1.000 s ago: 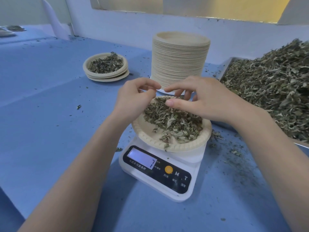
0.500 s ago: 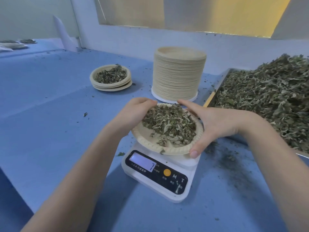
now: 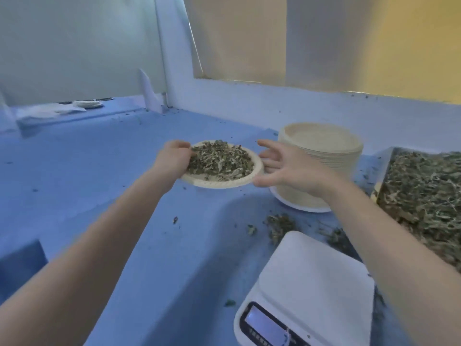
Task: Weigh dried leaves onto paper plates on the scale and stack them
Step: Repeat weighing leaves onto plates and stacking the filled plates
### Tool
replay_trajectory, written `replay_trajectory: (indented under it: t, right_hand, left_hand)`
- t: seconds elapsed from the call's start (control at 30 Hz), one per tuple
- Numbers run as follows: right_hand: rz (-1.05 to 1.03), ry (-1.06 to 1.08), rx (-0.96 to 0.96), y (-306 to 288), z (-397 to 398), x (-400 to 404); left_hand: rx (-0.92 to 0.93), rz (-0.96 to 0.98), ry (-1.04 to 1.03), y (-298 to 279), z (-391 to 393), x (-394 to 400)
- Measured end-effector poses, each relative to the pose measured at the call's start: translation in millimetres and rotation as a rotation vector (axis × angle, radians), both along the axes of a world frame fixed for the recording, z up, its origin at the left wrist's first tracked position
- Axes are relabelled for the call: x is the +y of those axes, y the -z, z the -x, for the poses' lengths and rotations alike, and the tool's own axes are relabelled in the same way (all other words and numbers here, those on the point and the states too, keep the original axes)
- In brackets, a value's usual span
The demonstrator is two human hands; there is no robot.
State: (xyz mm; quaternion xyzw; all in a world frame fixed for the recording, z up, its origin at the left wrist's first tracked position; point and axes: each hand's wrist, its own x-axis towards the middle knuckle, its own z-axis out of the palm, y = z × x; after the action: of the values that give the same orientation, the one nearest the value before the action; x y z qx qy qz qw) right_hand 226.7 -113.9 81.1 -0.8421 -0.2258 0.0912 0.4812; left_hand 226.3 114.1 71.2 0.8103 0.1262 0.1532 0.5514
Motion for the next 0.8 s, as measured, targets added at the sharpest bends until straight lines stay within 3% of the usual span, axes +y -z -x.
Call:
replay_trajectory:
  t: [0.1,0.23,0.47,0.8]
  right_hand:
    - [-0.065,0.189,-0.075,7,-39,38]
    - [0.178,0.368,-0.287,22,-90,84]
    - [-0.006,0.464,-0.045,55,-153,115]
    - [0.383,0.511,-0.353,96,-174,106]
  left_hand:
    - [-0.018,-0.018,-0.095,3,-35,20]
    - [0.03,-0.049,-0.19,15,-79,28]
    - [0.088,-0.034,-0.185,55,-133,34]
    - [0.04,-0.078,-0.217,88,-153,31]
